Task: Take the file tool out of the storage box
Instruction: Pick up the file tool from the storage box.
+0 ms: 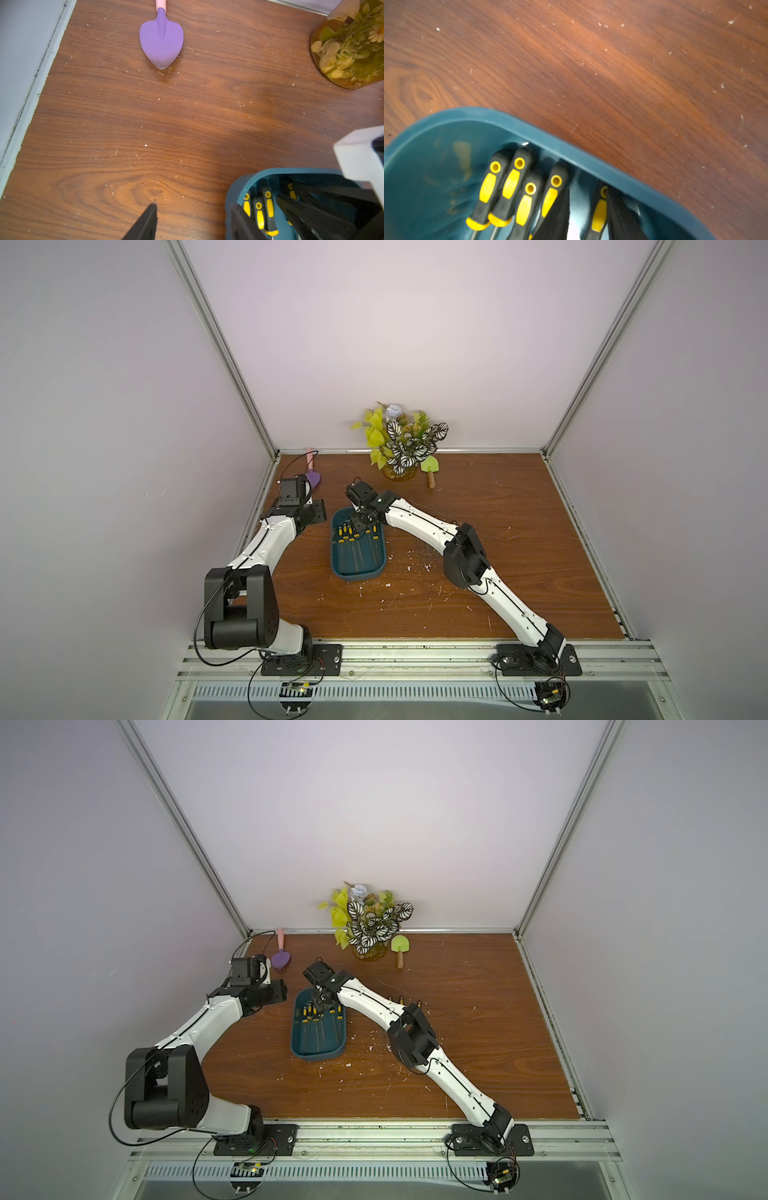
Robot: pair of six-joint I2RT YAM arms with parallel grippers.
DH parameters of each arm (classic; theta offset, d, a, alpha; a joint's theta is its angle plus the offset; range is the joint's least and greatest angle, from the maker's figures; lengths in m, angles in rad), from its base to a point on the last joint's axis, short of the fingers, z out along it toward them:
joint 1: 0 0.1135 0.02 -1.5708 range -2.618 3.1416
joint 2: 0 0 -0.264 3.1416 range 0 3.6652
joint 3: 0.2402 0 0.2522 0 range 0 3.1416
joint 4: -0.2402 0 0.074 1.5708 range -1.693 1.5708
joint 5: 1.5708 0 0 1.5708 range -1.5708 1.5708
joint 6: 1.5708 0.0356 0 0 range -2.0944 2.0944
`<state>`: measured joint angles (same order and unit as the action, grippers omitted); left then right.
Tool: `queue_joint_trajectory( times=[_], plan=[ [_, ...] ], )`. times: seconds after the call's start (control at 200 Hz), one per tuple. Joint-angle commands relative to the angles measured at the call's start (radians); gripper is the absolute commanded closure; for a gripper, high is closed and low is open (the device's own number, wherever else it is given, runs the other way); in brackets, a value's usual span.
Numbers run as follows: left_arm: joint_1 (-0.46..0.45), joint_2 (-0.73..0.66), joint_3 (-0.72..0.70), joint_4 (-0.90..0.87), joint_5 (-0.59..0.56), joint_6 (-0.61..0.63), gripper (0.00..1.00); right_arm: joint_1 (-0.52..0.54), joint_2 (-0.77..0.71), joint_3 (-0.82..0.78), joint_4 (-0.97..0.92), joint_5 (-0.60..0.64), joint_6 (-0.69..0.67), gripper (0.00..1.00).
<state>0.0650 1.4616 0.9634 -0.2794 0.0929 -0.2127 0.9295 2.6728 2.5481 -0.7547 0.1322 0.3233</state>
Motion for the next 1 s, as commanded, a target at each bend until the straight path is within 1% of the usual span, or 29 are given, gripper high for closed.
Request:
queue_joint_trajectory(
  times=[0.0, 0.095, 0.365, 0.575, 0.721, 0.886, 0.996],
  plan=[
    [0.012, -0.001, 0.004, 0.006, 0.008, 0.004, 0.41, 0.010, 0.027, 0.020, -0.062, -0.049, 0.006, 0.66],
    [0.012, 0.000, 0.006, 0.008, 0.010, 0.005, 0.41, 0.026, 0.016, 0.020, -0.060, -0.071, -0.014, 0.66],
    [0.011, 0.008, 0.009, 0.006, 0.012, 0.006, 0.41, 0.038, -0.037, 0.017, -0.030, -0.066, -0.010, 0.66],
    [0.012, 0.008, 0.008, 0.006, 0.011, 0.005, 0.41, 0.036, -0.095, 0.017, -0.004, 0.007, -0.024, 0.65],
    [0.012, 0.007, 0.012, 0.005, 0.011, 0.008, 0.41, 0.027, -0.133, 0.044, -0.027, 0.026, -0.026, 0.65],
    [0.012, 0.006, 0.016, 0.006, 0.014, 0.007, 0.41, 0.018, -0.188, -0.035, -0.038, 0.048, -0.039, 0.65],
    [0.012, 0.005, 0.015, 0.005, 0.014, 0.010, 0.41, 0.017, -0.183, -0.070, -0.049, 0.037, -0.043, 0.65]
  ],
)
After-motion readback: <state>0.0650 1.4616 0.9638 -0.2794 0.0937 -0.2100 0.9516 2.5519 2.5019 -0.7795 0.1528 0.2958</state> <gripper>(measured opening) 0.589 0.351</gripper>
